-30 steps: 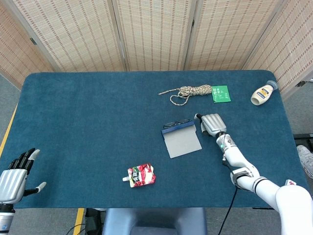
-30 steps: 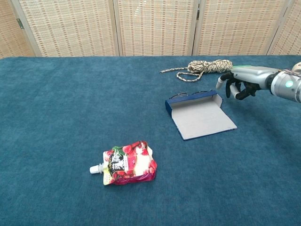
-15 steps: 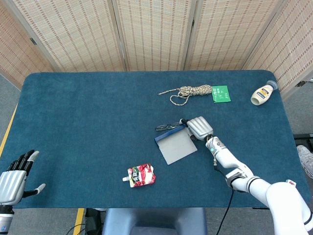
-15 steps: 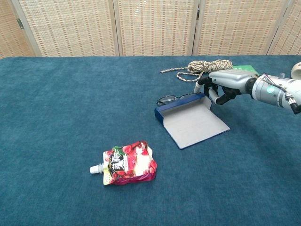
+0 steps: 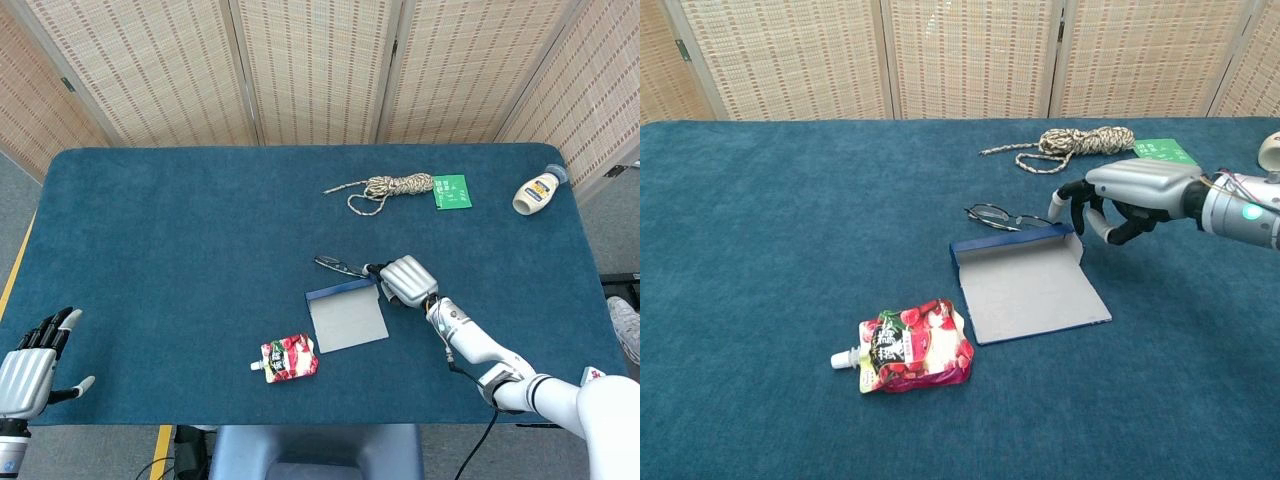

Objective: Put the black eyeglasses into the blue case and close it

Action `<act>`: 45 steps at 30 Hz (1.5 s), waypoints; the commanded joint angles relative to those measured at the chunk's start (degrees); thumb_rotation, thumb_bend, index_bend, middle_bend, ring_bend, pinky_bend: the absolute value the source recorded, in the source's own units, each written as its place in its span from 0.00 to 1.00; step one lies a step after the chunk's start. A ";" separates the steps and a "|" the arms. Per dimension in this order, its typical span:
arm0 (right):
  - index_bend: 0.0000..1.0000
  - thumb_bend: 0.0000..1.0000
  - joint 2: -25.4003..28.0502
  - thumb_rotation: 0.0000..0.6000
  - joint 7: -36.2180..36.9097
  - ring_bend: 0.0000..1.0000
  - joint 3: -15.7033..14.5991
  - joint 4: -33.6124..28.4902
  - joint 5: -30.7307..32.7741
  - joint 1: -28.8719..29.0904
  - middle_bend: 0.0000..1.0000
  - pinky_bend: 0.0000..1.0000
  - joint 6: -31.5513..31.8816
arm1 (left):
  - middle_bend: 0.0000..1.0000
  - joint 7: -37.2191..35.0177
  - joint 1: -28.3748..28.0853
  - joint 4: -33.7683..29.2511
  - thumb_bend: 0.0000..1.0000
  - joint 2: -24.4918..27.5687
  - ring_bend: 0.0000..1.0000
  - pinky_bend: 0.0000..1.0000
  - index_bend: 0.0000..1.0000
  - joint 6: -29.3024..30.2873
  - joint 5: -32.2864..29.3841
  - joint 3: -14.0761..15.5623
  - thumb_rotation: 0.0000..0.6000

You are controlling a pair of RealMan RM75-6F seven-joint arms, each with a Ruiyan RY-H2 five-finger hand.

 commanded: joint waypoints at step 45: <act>0.38 0.03 -22.94 1.00 -38.94 1.00 18.20 15.02 38.12 15.59 0.82 0.88 -3.72 | 0.10 -2.92 1.67 1.09 0.20 0.84 0.12 0.23 0.08 0.63 0.23 1.04 1.00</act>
